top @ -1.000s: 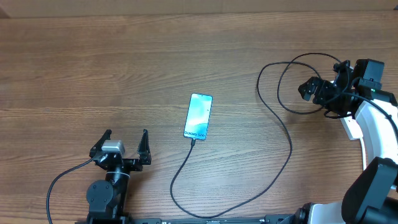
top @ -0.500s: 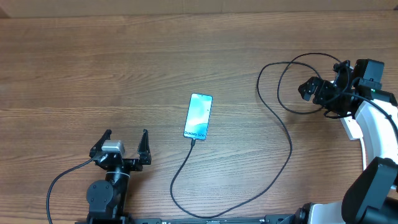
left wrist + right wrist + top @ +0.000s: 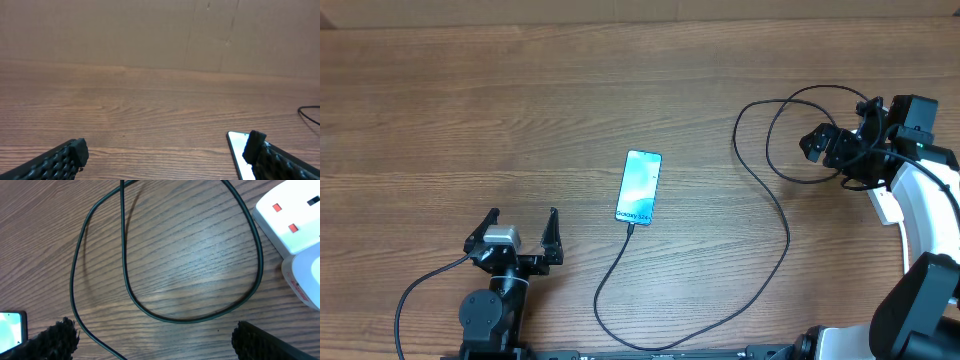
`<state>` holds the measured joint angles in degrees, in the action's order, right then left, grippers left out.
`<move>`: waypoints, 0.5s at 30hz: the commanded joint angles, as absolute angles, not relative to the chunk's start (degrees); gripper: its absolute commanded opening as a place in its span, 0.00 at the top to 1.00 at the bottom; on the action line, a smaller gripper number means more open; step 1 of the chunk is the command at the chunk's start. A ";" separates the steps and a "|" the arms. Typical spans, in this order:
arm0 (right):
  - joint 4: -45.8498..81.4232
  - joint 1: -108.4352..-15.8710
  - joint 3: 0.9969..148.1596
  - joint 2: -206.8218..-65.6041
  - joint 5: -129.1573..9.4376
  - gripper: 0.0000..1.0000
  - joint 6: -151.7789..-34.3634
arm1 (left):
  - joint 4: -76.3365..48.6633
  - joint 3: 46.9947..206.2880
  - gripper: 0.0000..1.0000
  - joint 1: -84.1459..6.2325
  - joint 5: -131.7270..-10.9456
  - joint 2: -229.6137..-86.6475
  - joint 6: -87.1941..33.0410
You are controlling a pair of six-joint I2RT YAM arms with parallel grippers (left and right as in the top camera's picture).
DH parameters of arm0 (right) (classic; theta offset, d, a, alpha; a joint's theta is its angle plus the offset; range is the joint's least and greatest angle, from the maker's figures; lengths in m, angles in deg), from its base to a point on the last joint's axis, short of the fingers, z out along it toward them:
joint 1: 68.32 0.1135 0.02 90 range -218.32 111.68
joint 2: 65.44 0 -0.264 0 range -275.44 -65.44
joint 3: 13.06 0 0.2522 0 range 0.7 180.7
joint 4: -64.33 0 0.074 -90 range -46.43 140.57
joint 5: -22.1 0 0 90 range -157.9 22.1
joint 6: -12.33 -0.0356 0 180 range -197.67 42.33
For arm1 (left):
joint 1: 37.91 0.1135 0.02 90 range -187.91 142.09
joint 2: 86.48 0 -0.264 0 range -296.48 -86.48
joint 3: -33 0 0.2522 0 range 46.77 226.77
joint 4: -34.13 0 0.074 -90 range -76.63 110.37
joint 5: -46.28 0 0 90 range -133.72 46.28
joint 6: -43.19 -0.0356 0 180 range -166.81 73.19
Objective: Plug charger to phone and switch on socket
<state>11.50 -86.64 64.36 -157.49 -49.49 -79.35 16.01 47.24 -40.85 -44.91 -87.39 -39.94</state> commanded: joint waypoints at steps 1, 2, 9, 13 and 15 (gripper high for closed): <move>11.72 -86.53 65.04 -157.38 -49.86 0.00 -79.10 | 15.90 47.04 0.01 -40.50 -44.58 -86.73 -41.03; 11.70 -86.53 65.04 -157.34 -49.86 0.00 -79.10 | 15.90 47.04 0.01 -40.50 -44.58 -86.73 -41.03; 11.70 -86.53 65.04 -154.76 -49.86 0.00 -79.10 | 15.90 47.04 0.01 -40.50 -44.58 -86.73 -41.03; 11.70 -86.53 65.04 -150.39 -49.86 0.00 -79.10 | 15.90 47.04 0.00 -40.50 -44.58 -86.73 -41.03; 11.70 -86.53 65.04 -148.25 -49.86 0.00 -79.10 | 15.90 47.04 0.00 -40.50 -44.61 -86.73 -41.03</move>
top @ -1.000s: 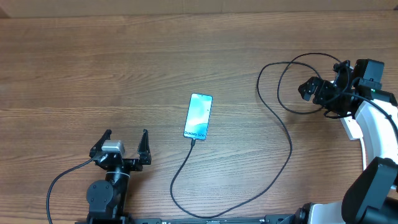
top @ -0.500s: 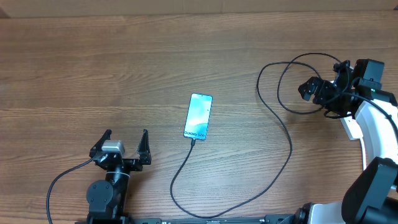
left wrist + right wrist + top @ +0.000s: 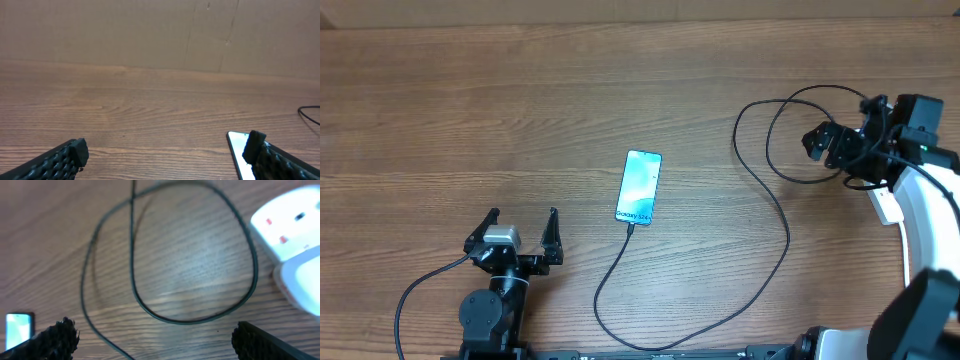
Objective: Plug charger to phone and switch on socket
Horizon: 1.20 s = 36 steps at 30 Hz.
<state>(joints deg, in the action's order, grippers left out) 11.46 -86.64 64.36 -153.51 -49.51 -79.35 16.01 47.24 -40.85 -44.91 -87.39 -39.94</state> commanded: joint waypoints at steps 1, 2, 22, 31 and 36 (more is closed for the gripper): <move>11.72 -86.53 65.04 -147.46 -49.86 0.00 -79.10 | 15.90 47.04 0.00 -40.50 -44.58 -86.73 -41.03; 11.72 -86.53 65.04 -146.85 -49.86 0.00 -79.10 | 15.90 47.04 0.00 -40.50 -44.58 -86.73 -41.03; 11.68 -86.36 65.04 -143.48 -49.86 0.00 -79.10 | 15.90 47.04 0.00 -40.50 -44.58 -86.73 -41.03; 11.70 -86.36 65.04 -138.91 -49.86 0.00 -79.10 | 15.90 47.04 0.00 -40.50 -44.58 -86.73 -41.03; 11.66 -86.25 65.04 -138.41 -49.86 0.00 -79.10 | 15.90 47.04 0.00 -40.50 -44.58 -86.73 -41.03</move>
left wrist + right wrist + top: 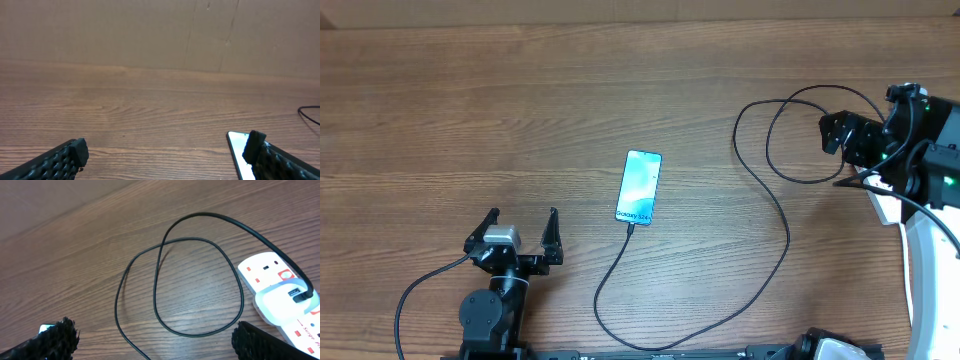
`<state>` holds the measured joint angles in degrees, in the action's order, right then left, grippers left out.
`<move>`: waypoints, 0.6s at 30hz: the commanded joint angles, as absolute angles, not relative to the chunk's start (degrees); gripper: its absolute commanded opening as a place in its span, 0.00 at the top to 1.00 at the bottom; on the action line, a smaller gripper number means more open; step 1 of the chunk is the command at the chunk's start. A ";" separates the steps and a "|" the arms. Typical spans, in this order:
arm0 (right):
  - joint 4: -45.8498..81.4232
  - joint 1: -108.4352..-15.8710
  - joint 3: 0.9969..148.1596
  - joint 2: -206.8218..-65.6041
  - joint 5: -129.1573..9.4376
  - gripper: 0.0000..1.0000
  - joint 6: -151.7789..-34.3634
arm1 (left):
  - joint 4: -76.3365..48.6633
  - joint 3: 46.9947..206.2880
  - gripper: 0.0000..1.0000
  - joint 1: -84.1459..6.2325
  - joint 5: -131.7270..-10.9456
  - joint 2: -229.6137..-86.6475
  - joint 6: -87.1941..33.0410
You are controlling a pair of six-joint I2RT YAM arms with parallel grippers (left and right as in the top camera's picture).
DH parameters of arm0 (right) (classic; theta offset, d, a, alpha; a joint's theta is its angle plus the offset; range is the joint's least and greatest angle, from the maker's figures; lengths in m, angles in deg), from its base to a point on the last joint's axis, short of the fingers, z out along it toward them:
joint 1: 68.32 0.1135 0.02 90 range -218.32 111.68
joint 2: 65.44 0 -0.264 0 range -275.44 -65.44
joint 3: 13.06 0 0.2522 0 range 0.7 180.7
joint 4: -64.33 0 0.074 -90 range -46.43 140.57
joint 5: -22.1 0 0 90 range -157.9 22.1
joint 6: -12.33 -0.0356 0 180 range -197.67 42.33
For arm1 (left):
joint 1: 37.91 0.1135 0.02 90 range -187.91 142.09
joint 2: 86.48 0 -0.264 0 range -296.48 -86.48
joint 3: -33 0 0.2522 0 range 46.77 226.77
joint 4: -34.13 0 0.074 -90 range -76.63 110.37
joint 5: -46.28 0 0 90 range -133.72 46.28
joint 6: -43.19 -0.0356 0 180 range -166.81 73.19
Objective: Plug charger to phone and switch on socket
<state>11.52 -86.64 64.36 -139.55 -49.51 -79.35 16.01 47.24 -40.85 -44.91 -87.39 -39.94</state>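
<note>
The phone lies face up mid-table with its screen lit, and the black charger cable is plugged into its near end. The cable loops to the right to a white socket strip, where its plug sits in a white adapter. My right gripper hangs open, raised above the cable loop just left of the strip, holding nothing. My left gripper rests open near the front edge, left of the phone, with nothing between its fingers.
A brown cardboard wall stands along the far edge of the wooden table. In the overhead view my right arm covers most of the socket strip. A thin cable trails from my left arm's base.
My right gripper has drawn up and a little to the right, away from the table; its view now takes in the whole cable loop and more of the socket strip. The left arm is unmoved.
My right gripper was open, low over the cable loop beside the socket strip, with the phone plugged in and lit. It then stood a little higher, and now higher still and further right. The left gripper stayed open at rest throughout.
</note>
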 commanded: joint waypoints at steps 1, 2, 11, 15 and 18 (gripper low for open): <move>11.66 -86.25 65.04 -138.41 -49.86 0.00 -79.10 | 15.90 47.04 0.00 -40.50 -44.58 -86.73 -41.01; 11.66 -86.25 65.04 -138.41 -49.86 0.00 -79.10 | 15.90 47.04 0.00 -40.50 -44.61 -86.73 -41.03; 11.44 -86.25 65.04 -138.41 -53.49 0.00 -79.08 | 15.90 47.04 0.00 -40.50 -44.58 -86.73 -41.01; 7.26 -85.66 64.82 -138.41 -56.94 0.00 -78.51 | 15.90 47.04 0.01 -40.50 -44.58 -86.73 -41.03; 3.00 -83.06 61.98 -138.41 -56.68 0.00 -74.41 | 15.90 47.04 0.01 -40.50 -44.58 -86.73 -41.03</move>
<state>4.22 -85.51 64.25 -139.52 -55.17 -78.03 16.01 47.24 -40.85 -44.91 -87.39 -39.94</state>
